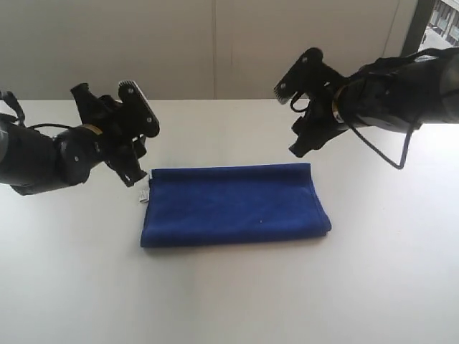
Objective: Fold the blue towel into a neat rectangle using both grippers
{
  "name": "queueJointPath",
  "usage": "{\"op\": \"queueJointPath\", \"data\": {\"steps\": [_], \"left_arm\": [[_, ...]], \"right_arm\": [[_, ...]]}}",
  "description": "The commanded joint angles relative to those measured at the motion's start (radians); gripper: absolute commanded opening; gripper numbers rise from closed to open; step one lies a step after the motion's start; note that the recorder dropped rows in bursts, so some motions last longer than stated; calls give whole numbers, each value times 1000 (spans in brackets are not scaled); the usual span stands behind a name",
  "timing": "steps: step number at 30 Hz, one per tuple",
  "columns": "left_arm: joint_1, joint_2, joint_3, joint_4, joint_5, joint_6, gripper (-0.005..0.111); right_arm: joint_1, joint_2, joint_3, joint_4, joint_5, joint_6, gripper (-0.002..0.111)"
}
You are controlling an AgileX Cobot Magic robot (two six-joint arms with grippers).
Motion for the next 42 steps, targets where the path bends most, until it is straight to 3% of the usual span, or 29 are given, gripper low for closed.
{"op": "queueJointPath", "data": {"steps": [1,2,3,6,9,12,15,17,24,37,42], "left_arm": [[-62,-126,8,-265,219,-43,42],[-78,-159,8,-258,356,-103,20],[-83,-165,8,-226,421,-140,5],[-89,-141,8,-193,499,-266,1],[-85,-91,8,-193,545,-288,0],[-85,-40,8,-193,599,-294,0],[-85,-1,8,-193,616,-308,0],[-85,13,8,-193,616,-313,0],[-85,19,8,-181,614,-313,0],[-85,89,8,-168,621,-313,0],[-85,91,8,-168,614,-313,0]], "right_arm": [[-7,-75,2,43,57,211,41],[-7,-84,17,88,31,191,13],[-7,-87,25,121,16,173,1],[-7,-72,31,266,35,68,0],[-7,-37,29,451,70,-128,0],[-7,20,-3,774,159,-515,0],[-29,95,-123,1203,393,-993,0],[-53,152,-217,1385,495,-1143,0],[-77,289,-376,1395,500,-1116,0],[-77,356,-381,1322,247,-1098,0],[-77,321,-381,1282,330,-1070,0]]}}
